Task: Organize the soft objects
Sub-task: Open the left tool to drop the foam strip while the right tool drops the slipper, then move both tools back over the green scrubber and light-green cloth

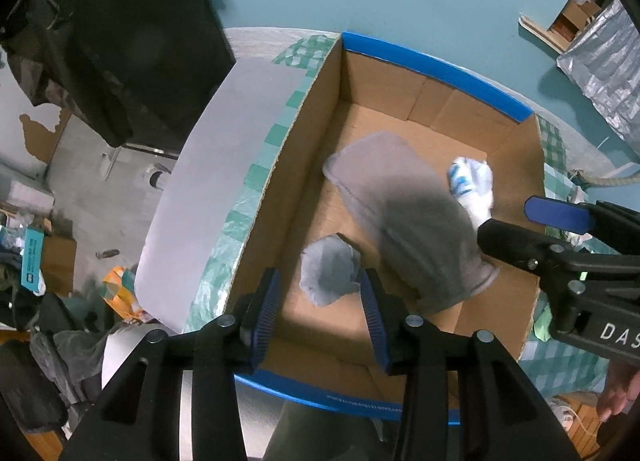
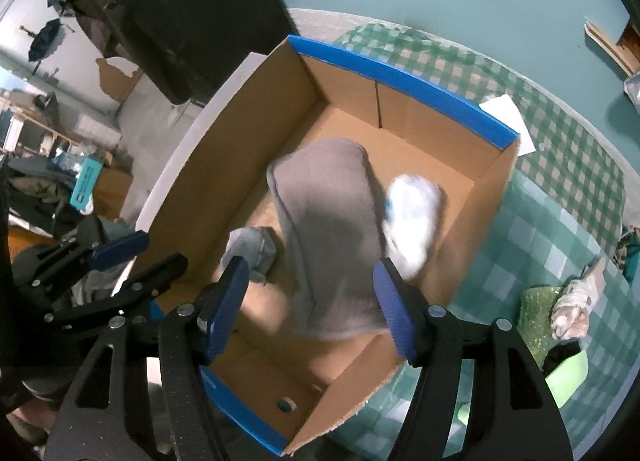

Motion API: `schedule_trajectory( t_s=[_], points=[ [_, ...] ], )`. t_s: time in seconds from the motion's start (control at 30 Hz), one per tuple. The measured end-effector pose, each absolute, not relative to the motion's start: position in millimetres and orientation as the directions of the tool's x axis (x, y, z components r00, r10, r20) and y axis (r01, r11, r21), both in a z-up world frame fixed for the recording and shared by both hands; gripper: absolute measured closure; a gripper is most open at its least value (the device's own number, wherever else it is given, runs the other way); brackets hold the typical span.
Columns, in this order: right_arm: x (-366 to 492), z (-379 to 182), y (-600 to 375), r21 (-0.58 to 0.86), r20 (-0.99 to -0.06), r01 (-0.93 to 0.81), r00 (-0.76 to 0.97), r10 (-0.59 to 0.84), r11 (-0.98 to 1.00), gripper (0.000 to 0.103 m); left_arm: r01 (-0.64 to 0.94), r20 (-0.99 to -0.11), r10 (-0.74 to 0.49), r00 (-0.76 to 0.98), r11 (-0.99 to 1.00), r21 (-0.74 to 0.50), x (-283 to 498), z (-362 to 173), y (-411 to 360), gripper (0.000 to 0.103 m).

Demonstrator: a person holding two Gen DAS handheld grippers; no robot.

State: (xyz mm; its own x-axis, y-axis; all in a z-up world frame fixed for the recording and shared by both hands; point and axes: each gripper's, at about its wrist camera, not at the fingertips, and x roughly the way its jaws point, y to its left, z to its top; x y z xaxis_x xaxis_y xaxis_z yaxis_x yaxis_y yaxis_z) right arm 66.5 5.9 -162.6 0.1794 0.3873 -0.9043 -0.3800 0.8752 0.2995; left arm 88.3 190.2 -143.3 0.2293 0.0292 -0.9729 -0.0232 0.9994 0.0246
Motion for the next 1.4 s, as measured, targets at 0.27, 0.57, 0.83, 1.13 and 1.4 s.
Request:
schedule_trajectory(
  t_s=[0.27,0.57,0.83,1.13,1.4],
  points=[
    [59,-148,-17,0.279,-0.901,-0.357,0.224,0.372,0.891,0.037,0.014,-0.971,0.019,0.237,1.0,0.023,83,-141,177,0.061],
    [51,-143,-58,0.275,-0.896,-0.273,0.274,0.348,0.922,0.037,0.091,-0.969,-0.003,0.246,0.996,0.02,83,-137,142,0.061],
    [38,-147,-106,0.282,-0.897,-0.187,0.296,0.328,0.941,0.037,0.153,-0.967,-0.026,0.255,0.988,0.014,81,-132,112,0.061],
    [24,-152,-156,0.289,-0.902,-0.086,0.31,0.301,0.954,0.037,0.21,-0.966,-0.053,0.253,0.978,0.001,75,-130,77,0.061],
    [8,-158,-197,0.284,-0.908,-0.008,0.32,0.272,0.959,0.037,0.259,-0.965,-0.072,0.252,0.966,-0.004,72,-129,49,0.061]
  ],
)
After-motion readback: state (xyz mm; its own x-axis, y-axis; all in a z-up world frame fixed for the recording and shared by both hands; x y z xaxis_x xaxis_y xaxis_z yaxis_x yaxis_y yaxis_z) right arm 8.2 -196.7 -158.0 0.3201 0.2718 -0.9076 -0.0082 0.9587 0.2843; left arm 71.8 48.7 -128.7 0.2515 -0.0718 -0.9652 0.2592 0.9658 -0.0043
